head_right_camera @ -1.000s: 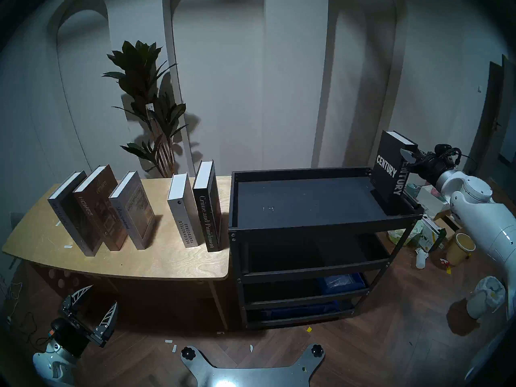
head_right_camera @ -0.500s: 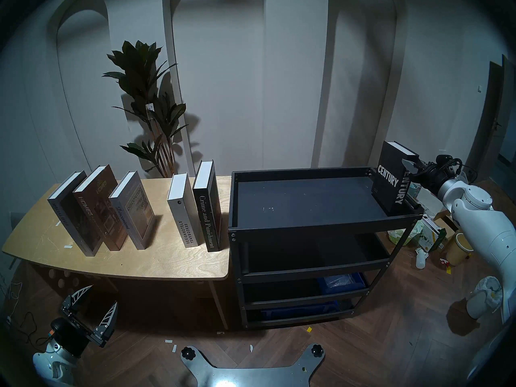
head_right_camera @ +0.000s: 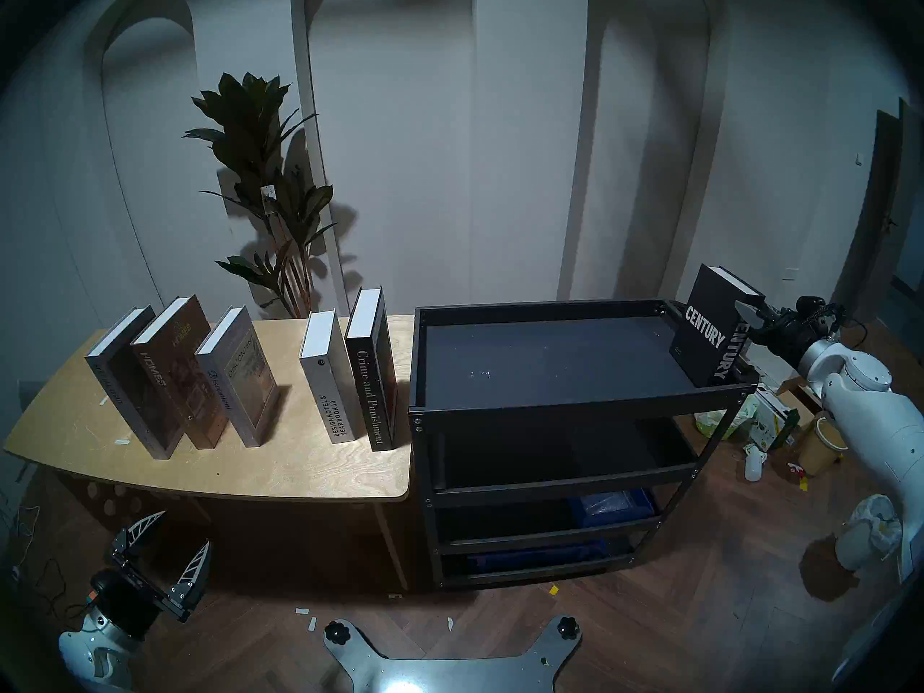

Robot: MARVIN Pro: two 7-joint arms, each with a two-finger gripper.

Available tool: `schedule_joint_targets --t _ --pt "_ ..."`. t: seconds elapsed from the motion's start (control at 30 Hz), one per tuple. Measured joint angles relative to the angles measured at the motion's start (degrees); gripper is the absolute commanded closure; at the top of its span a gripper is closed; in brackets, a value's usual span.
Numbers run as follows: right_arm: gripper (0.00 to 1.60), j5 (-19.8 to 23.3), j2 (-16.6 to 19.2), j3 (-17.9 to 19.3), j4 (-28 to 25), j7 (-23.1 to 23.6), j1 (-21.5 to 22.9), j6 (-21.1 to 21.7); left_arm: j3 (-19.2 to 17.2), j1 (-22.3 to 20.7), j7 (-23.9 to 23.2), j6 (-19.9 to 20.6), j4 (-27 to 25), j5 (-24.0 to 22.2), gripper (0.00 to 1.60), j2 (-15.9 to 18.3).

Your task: Move the books from the display table onto the shelf, standing them upright with spines facing out and tallest at one end

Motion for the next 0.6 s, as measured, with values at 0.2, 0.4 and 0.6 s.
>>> schedule_joint_targets --t 0.2,0.4,0.6 --pt "1.60 0.1 0.3 0.1 -0.1 0.8 -0.2 -0.1 0.0 0.0 0.0 0.0 0.0 0.0 0.00 0.0" --pt "1.60 0.0 0.8 0.1 -1.1 1.0 -0.1 0.0 0.0 0.0 0.0 0.0 0.0 0.0 0.00 0.0" --pt "1.60 -0.1 1.1 0.1 -1.6 0.7 -0.1 0.0 0.0 0.0 0.0 0.0 0.0 0.0 0.00 0.0"
